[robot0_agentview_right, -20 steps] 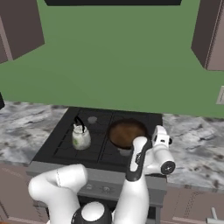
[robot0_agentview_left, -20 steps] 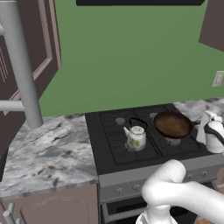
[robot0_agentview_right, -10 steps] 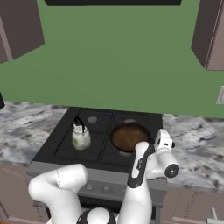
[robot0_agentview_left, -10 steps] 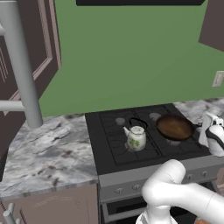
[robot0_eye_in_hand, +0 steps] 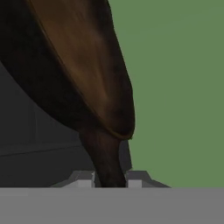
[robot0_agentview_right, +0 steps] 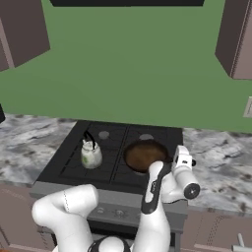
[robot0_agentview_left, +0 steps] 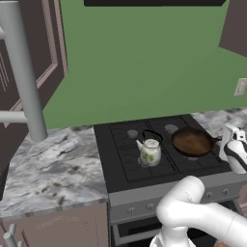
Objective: Pick the pan from the cabinet and place it on the stove. Then turn on the stove burner for the pan.
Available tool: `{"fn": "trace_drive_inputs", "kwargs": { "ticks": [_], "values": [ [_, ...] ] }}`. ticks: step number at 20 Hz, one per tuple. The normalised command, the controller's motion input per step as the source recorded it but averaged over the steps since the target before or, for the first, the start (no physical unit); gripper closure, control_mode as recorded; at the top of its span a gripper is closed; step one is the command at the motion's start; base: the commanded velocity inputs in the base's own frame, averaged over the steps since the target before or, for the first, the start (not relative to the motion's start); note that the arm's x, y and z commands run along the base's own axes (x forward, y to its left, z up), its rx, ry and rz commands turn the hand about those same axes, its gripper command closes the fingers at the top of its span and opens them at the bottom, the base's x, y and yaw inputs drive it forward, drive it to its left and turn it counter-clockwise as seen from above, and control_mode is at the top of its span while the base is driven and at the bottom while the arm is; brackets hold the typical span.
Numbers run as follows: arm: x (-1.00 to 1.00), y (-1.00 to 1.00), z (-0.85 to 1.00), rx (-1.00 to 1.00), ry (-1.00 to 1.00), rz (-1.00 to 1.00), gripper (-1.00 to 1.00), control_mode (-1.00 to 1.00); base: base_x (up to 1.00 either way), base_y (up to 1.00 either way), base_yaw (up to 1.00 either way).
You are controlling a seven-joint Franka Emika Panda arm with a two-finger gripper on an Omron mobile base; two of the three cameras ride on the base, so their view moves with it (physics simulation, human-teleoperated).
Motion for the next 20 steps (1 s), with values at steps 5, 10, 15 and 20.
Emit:
{"fn": "trace_drive_inputs", "kwargs": {
  "ticks": [5,10,15,20],
  "values": [
    [0.00,-0.08,-0.31,-0.03,0.00,0.00,1.00,-1.00,0.00,0.00,0.00],
    [0.00,-0.13,-0.24,-0.02,0.00,0.00,1.00,-1.00,0.00,0.00,0.00],
    [-0.24,-0.14,-0.12,-0.01,-0.01,0.00,1.00,-1.00,0.00,0.00,0.00],
    [-0.47,-0.03,-0.01,0.00,-0.05,0.00,1.00,-1.00,0.00,0.00,0.00]
  ]
}}
